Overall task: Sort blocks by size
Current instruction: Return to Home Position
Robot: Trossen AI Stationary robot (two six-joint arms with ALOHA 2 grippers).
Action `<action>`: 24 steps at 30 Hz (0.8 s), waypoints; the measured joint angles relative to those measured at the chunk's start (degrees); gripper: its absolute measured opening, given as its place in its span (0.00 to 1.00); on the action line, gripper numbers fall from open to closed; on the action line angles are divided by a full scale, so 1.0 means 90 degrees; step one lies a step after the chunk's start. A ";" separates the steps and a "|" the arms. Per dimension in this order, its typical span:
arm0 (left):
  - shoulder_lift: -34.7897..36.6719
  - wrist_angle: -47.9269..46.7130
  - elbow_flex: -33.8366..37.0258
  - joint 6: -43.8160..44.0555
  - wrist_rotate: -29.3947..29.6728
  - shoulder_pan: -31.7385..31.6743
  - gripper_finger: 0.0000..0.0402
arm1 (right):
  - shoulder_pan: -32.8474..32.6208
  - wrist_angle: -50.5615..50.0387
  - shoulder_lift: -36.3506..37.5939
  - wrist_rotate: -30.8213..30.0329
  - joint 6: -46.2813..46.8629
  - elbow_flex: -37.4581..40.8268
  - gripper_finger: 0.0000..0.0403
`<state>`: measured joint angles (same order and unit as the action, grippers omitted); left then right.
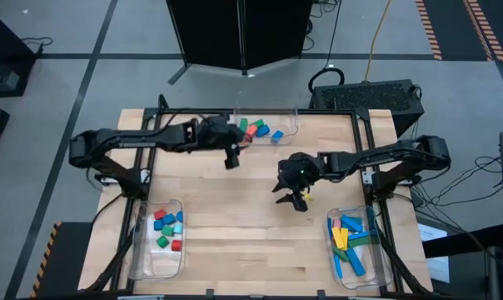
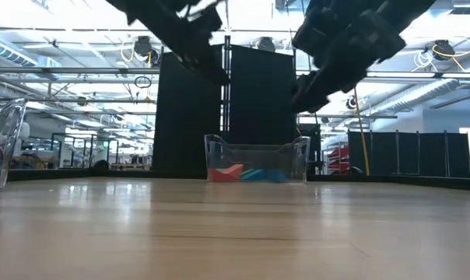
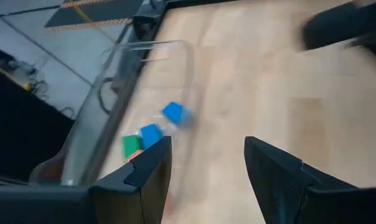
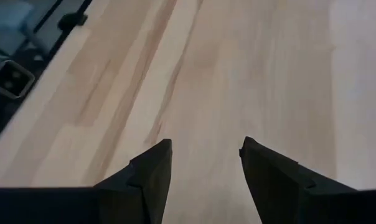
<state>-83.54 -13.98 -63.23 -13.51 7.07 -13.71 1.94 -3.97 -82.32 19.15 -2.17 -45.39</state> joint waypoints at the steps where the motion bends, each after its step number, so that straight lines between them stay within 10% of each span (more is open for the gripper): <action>1: 0.0104 -0.0070 0.0038 0.0094 0.0057 0.0161 0.50 | -0.0022 0.0247 -0.0108 -0.0139 0.0004 0.0001 0.46; 13: 0.1451 -0.0077 0.0902 0.0888 0.0767 0.1808 0.34 | -0.0527 0.1326 0.0250 -0.1501 0.0182 0.0003 0.34; 24: 0.2745 0.0186 0.1671 0.1394 0.0979 0.2583 0.08 | -0.0557 0.0151 0.2049 -0.2015 0.0218 0.0003 0.02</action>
<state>-58.84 -12.31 -48.19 -0.96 15.88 9.53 -3.08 -2.61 -63.88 1.02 -0.21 -45.36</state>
